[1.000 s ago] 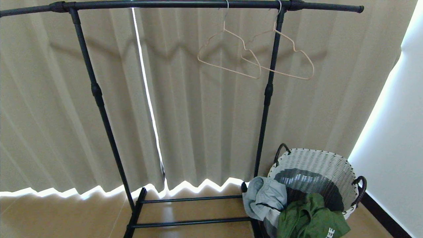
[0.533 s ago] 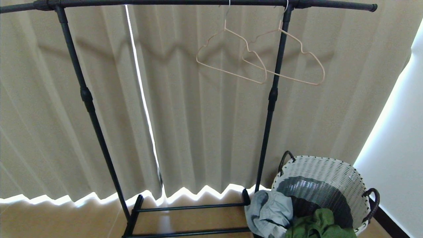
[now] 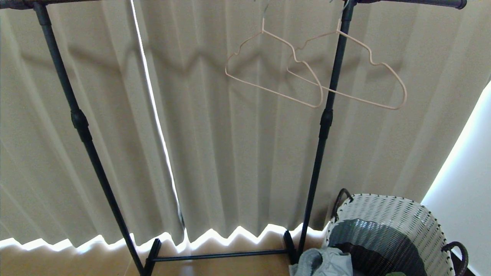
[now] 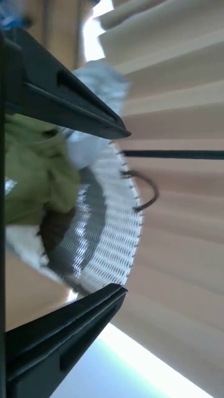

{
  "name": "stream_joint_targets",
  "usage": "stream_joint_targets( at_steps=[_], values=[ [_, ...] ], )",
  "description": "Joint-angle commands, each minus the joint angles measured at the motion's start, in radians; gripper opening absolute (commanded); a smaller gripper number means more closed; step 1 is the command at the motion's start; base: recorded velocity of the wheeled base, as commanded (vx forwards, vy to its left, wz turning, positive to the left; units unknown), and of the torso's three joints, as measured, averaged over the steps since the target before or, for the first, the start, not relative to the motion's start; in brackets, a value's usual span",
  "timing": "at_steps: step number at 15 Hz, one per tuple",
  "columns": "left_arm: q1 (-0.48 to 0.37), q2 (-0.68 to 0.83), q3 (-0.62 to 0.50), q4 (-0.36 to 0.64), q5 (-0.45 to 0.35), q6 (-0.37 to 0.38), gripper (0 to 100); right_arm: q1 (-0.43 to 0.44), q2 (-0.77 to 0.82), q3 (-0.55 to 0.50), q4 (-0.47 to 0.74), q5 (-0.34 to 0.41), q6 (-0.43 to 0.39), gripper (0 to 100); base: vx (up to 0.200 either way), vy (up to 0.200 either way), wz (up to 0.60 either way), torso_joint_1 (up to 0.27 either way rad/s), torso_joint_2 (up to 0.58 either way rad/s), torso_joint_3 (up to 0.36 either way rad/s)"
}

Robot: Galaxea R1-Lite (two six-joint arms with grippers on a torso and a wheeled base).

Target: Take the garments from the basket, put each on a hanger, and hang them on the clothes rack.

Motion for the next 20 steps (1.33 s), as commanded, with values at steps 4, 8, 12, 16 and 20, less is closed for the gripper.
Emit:
stream_joint_targets(
  at_steps=[4, 8, 12, 16, 20],
  values=[
    [0.001, 0.0, -0.001, 0.0, 0.004, -0.009, 100, 0.023, 0.437, -0.12, 0.143, -0.01, -0.25, 100, 0.0, 0.0, 0.0, 0.0, 0.0, 0.0],
    [0.001, 0.0, 0.001, 0.0, 0.004, -0.008, 100, 0.023, 0.785, -0.12, 0.126, -0.011, -0.405, 100, 0.0, 0.0, 0.0, 0.0, 0.0, 0.0],
    [0.001, 0.0, 0.001, 0.0, 0.004, -0.009, 100, 0.026, 1.106, -0.107, -0.013, 0.001, -0.559, 100, 0.0, 0.0, 0.0, 0.0, 0.0, 0.0],
    [0.001, 0.0, 0.001, 0.0, 0.004, -0.009, 100, 0.125, 1.373, -0.078, -0.203, 0.09, -0.58, 100, 0.0, 0.0, 0.0, 0.0, 0.0, 0.0],
    [0.0, 0.0, 0.001, 0.0, 0.004, -0.009, 100, 0.13, 1.604, -0.07, -0.366, 0.09, -0.579, 100, 0.0, 0.0, 0.0, 0.0, 0.0, 0.0]
  ],
)
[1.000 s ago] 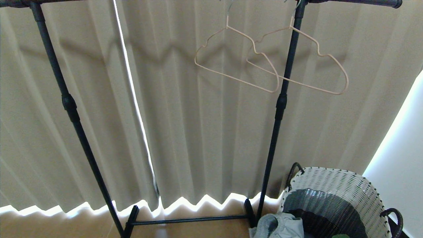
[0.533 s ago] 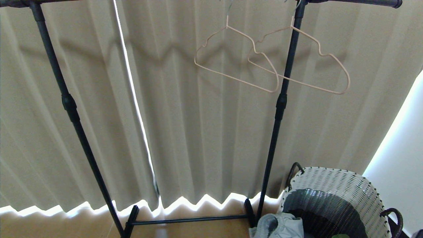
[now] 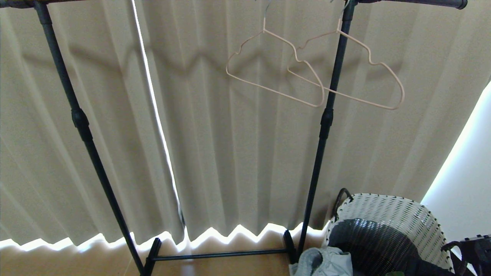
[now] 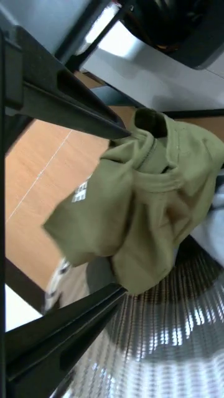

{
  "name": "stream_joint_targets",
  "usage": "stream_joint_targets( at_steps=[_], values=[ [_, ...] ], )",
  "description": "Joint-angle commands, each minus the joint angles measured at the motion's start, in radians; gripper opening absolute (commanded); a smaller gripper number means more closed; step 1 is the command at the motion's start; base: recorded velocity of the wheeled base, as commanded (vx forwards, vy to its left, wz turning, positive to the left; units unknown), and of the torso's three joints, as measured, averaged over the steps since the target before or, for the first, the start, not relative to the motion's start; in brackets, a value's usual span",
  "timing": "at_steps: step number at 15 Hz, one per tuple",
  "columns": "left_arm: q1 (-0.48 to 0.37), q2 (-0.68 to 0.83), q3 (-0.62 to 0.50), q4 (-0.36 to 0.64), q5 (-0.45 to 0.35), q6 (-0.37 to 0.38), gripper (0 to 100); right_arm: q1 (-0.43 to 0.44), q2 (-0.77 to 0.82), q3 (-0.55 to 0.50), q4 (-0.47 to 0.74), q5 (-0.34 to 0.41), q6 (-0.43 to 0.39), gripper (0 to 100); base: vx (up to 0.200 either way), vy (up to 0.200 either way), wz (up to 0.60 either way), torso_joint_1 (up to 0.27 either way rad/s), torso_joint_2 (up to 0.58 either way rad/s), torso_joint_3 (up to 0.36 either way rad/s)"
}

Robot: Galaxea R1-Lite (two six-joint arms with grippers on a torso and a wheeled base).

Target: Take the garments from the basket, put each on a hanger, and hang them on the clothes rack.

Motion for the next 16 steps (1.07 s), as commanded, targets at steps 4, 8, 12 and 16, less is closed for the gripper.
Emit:
stream_joint_targets(
  at_steps=[4, 8, 12, 16],
  values=[
    [0.001, 0.0, 0.0, 0.0, 0.0, 0.0, 100, 0.01, 0.365, 0.049, -0.307, -0.006, -0.002, 100, 0.0, 0.0, 0.0, 0.0, 0.0, 0.0],
    [-0.001, 0.0, 0.0, 0.0, 0.0, 0.0, 100, 0.009, 0.468, 0.082, -0.516, -0.095, -0.002, 100, 0.0, 0.0, 0.0, 0.0, 0.0, 0.0],
    [-0.001, 0.0, 0.0, 0.0, 0.0, 0.0, 100, 0.007, 0.471, 0.107, -0.614, -0.095, -0.002, 100, 0.0, 0.0, 0.0, 0.0, 0.0, 0.0],
    [0.001, 0.0, 0.0, 0.0, 0.0, 0.001, 100, 0.004, 0.339, 0.119, -0.645, -0.095, -0.002, 0, 0.0, 0.0, 0.0, 0.0, 0.0, 0.0]
  ],
)
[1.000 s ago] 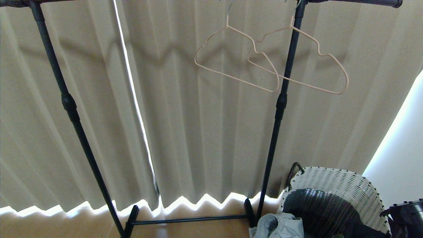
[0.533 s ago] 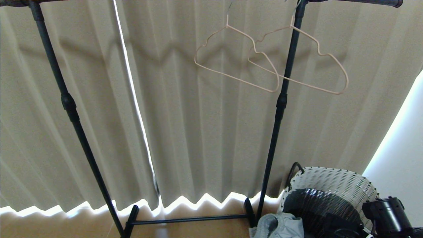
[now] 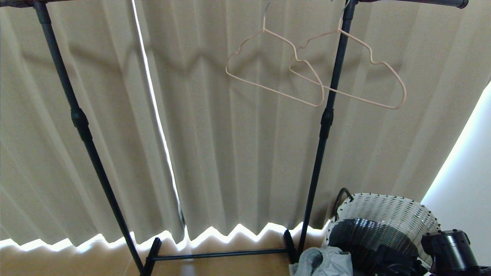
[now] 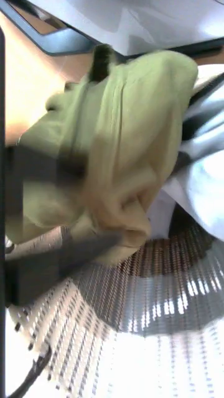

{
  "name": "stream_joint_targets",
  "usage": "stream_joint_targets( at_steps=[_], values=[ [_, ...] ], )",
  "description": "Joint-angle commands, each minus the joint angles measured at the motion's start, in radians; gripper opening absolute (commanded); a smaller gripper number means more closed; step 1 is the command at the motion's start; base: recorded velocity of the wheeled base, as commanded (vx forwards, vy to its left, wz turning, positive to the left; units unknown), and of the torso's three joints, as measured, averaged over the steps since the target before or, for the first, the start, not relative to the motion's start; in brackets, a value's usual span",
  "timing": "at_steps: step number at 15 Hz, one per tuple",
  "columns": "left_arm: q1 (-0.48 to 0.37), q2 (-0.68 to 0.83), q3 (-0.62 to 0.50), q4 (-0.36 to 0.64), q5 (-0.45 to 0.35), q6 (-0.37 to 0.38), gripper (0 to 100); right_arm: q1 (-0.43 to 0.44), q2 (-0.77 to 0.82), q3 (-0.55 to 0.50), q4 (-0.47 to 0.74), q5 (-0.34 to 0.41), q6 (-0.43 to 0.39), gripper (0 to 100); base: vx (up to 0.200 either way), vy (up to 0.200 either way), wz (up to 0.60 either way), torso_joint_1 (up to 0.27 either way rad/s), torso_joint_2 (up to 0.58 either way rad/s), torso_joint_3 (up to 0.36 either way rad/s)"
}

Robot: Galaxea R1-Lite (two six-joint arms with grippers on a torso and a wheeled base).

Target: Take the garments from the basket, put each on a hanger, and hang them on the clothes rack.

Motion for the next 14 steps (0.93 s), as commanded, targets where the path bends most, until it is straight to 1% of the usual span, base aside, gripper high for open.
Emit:
stream_joint_targets(
  at_steps=[1, 3, 4, 5, 6, 7, 8, 9, 10, 11, 12, 13, 14],
  values=[
    [0.001, 0.0, -0.001, 0.0, 0.0, 0.001, 100, -0.007, -0.169, 0.002, 0.014, 0.002, 0.001, 0, 0.0, 0.0, 0.0, 0.0, 0.0, 0.0],
    [-0.001, 0.0, 0.0, 0.0, 0.0, 0.001, 100, -0.031, -0.35, 0.002, 0.022, 0.002, 0.001, 0, 0.0, 0.0, 0.0, 0.0, 0.0, 0.0],
    [-0.001, 0.0, 0.0, 0.0, 0.0, 0.001, 100, -0.051, -0.414, 0.002, 0.022, 0.0, 0.001, 0, 0.0, 0.0, 0.0, 0.0, 0.0, 0.0],
    [0.001, 0.0, 0.0, 0.0, 0.0, 0.001, 100, -0.094, -0.529, -0.003, 0.038, 0.0, 0.001, 0, 0.0, 0.0, 0.0, 0.0, 0.0, 0.0],
    [0.001, 0.0, 0.0, 0.0, 0.0, 0.001, 100, -0.113, -0.581, -0.015, 0.058, 0.0, 0.001, 0, 0.0, 0.0, 0.0, 0.0, 0.0, 0.0],
    [0.001, 0.0, 0.0, 0.0, 0.0, 0.003, 100, -0.151, -0.683, -0.049, 0.129, 0.002, 0.001, 0, 0.0, 0.0, 0.0, 0.0, 0.0, 0.0],
    [0.001, 0.0, 0.0, 0.0, 0.0, 0.003, 100, -0.189, -0.782, -0.103, 0.239, 0.003, 0.006, 0, 0.0, 0.0, 0.0, 0.0, 0.0, 0.0],
    [0.001, 0.0, -0.001, 0.0, 0.0, 0.003, 100, -0.205, -0.844, -0.142, 0.321, 0.005, 0.012, 0, 0.0, 0.0, 0.0, 0.0, 0.0, 0.0],
    [0.001, 0.0, 0.0, 0.0, 0.0, 0.004, 100, -0.209, -0.934, -0.212, 0.465, 0.005, 0.036, 0, 0.0, 0.0, 0.0, 0.0, 0.0, 0.0],
    [0.001, 0.0, 0.0, 0.0, -0.001, 0.004, 100, -0.209, -1.026, -0.299, 0.646, 0.006, 0.072, 0, 0.0, 0.0, 0.0, 0.0, 0.0, 0.0],
    [-0.001, 0.0, -0.001, 0.0, -0.001, 0.006, 100, -0.209, -1.08, -0.366, 0.781, 0.011, 0.104, 0, 0.0, 0.0, 0.0, 0.0, 0.0, 0.0],
    [-0.001, 0.0, 0.0, 0.0, -0.003, 0.007, 100, -0.209, -1.123, -0.434, 0.904, 0.014, 0.155, 0, 0.0, 0.0, 0.0, 0.0, 0.0, 0.0],
    [-0.001, 0.0, -0.001, 0.0, -0.005, 0.01, 100, -0.202, -1.16, -0.508, 1.054, 0.016, 0.233, 0, 0.0, 0.0, 0.0, 0.0, 0.0, 0.0]
  ],
)
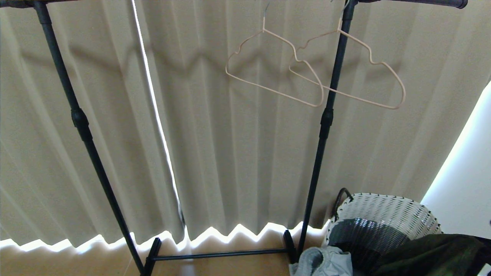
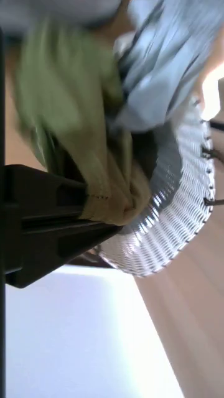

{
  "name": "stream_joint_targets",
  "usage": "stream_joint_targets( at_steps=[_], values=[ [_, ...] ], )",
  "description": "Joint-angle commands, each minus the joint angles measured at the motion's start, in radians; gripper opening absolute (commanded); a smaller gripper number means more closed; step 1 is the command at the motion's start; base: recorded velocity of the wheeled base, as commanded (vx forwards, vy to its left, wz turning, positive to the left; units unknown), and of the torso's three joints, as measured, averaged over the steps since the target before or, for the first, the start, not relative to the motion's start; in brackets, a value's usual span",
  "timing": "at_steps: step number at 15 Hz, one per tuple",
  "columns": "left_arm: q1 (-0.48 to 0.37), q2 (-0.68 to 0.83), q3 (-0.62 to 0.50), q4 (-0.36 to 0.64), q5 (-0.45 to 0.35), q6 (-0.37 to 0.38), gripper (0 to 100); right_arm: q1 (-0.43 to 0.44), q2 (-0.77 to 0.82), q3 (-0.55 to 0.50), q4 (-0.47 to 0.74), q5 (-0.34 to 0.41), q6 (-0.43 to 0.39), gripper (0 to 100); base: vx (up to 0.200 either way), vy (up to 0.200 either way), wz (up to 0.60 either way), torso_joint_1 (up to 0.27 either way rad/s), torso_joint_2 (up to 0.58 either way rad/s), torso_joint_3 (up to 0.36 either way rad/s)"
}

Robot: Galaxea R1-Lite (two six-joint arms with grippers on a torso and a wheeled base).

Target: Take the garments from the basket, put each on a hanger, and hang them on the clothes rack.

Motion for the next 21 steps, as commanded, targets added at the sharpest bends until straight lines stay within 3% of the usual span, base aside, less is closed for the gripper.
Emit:
stream_joint_targets(
  at_steps=[1, 10, 13, 15, 18, 20, 21],
  values=[
    [0.0, 0.002, -0.001, 0.0, -0.001, 0.003, 100, -0.002, -0.189, -0.14, 0.163, 0.012, 0.105, 0, 0.0, 0.0, 0.0, 0.0, 0.0, 0.0],
    [0.0, 0.0, -0.001, 0.0, 0.004, 0.003, 100, -0.001, -0.27, -0.041, 0.171, 0.033, 0.115, 0, -0.178, 0.0, 0.0, 0.005, 0.01, 0.001],
    [0.0, 0.0, -0.001, 0.0, 0.006, -0.001, 100, 0.05, -0.264, -0.041, 0.171, 0.036, 0.113, 0, -0.133, 0.0, 0.0, 0.005, 0.0, 0.002],
    [0.0, 0.002, -0.001, 0.0, -0.002, 0.001, 100, 0.17, -0.255, -0.046, 0.171, 0.036, 0.113, 0, 0.0, 0.0, 0.0, 0.0, 0.0, 0.0],
    [0.0, 0.002, -0.001, 0.001, -0.004, 0.01, 100, 0.272, -0.216, -0.068, 0.154, 0.036, 0.118, 0, 0.0, 0.0, 0.0, 0.0, 0.0, 0.0],
    [0.0, 0.0, 0.002, -0.011, -0.051, 0.056, 100, 0.317, -0.15, -0.098, 0.094, 0.036, 0.141, 0, 0.0, 0.0, 0.0, 0.0, 0.0, 0.0],
    [0.0, 0.002, -0.015, -0.031, -0.113, 0.064, 100, 0.358, -0.107, -0.126, 0.06, 0.036, 0.173, 0, 0.0, 0.0, 0.0, 0.0, 0.0, 0.0]
  ],
)
